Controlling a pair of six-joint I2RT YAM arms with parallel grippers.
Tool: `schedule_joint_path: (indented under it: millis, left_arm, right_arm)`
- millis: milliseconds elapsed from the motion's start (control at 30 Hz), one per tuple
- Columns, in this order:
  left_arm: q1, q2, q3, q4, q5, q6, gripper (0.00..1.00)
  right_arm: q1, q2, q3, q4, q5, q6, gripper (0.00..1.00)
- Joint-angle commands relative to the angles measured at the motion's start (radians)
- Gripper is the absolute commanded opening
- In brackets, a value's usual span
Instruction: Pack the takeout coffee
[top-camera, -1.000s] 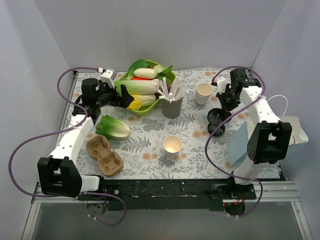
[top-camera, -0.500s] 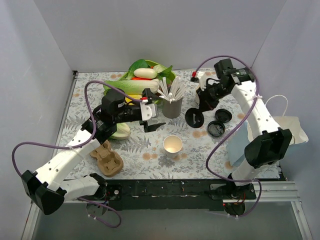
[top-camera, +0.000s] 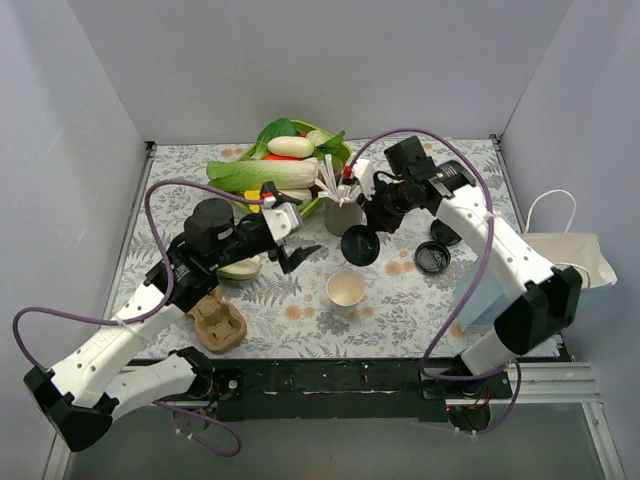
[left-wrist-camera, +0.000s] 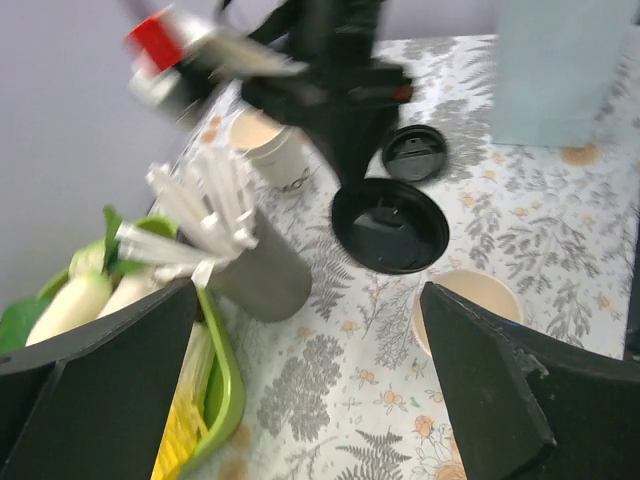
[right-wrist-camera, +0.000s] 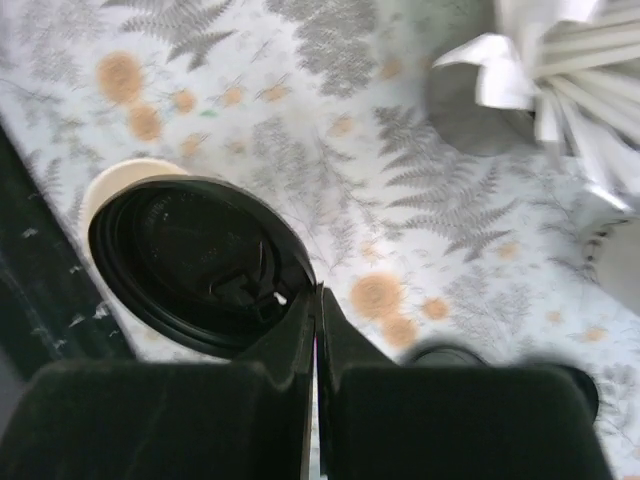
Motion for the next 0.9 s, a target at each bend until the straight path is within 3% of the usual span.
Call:
schedule_joint_path:
  millis: [0,67,200,333,467,633,867]
  left_arm:
    - [0.075,-0.028,-0.024,-0.035,-0.233,-0.266,0.96]
    - [0.093,-0.011,-0.015,-0.047,-0.343,-0.306,0.97]
    - [0.098,0.014,0.018,-0.101,-0.341,-0.378,0.98]
    - [0.154,0.031,-0.027,-0.068,-0.352,-0.528,0.98]
    - [0.288,0.096,-0.039,-0.023,-0.24,-0.736,0.98]
    - [0.302,0.165,-0.004,-0.02,-0.14,-0.729,0.98]
    - [0.303,0.212,-0.039,0.044,-0.046,-0.725,0.98]
  right_arm:
    - [0.016,-0.287,-0.236,0.495,0.203,0.042,0.01]
    - [0.082,-0.382,-0.433,0.755,0.264,0.011,0.01]
    - [0.231,-0.577,-0.667,1.033,0.379,-0.112,0.01]
    - [0.35,-0.636,-0.746,1.073,0.464,-0.187,0.01]
    - [0.456,-0.703,-0.873,1.205,0.562,-0.306,0.01]
    - [0.513,-0.766,-1.037,1.392,0.628,-0.451,0.01]
    - [0.533,-0.789,-1.129,1.47,0.595,-0.492,0.01]
